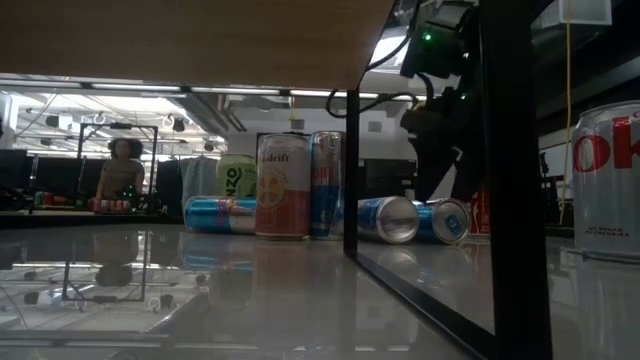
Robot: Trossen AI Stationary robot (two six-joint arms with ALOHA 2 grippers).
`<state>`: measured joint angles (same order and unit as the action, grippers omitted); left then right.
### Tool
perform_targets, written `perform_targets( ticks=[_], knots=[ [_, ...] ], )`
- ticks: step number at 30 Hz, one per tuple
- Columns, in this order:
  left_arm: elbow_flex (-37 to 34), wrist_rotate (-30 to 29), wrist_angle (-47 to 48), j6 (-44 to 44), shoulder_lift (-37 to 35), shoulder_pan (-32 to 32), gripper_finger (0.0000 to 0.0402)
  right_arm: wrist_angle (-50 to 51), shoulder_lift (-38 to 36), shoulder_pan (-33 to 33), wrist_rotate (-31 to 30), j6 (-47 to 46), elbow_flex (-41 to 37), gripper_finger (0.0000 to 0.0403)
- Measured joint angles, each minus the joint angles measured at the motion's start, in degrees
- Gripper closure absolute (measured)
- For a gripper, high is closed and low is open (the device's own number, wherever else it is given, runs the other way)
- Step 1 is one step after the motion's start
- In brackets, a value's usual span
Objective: Place canned beverage on shelf
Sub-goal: Put the blue soda can on the shelf aligned with the blue soda cans
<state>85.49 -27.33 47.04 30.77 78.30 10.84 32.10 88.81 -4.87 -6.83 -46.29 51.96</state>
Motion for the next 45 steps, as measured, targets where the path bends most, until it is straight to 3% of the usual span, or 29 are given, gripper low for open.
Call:
perform_targets(
  ticks=[15, 25, 28, 38, 45],
  knots=[
    [0.0, 0.0, 0.5, 0.0, 0.0, 0.0, 0.0107, -2.1, 7.3, 0.0, 1.5, 0.0, 0.0, 0.0080],
    [0.0, 0.0, 0.5, 0.0, 0.0, 0.0, 0.0107, -1.4, 7.4, -0.1, 3.1, 0.4, 0.0, 0.0186],
    [0.0, 0.0, 0.5, 0.0, 0.0, 0.0, 0.0107, -0.7, 7.1, -0.1, 5.6, 1.4, 0.1, 0.0193],
    [0.0, 0.0, 0.6, -2.2, 0.0, 0.0, 0.0107, 10.0, 6.0, -0.4, 14.7, 4.0, 5.4, 0.0160],
    [0.0, 0.0, 1.1, -3.6, 0.0, 0.2, 0.0107, 23.2, 6.0, -2.1, 21.0, 7.7, 13.1, 0.0183]
  ],
)
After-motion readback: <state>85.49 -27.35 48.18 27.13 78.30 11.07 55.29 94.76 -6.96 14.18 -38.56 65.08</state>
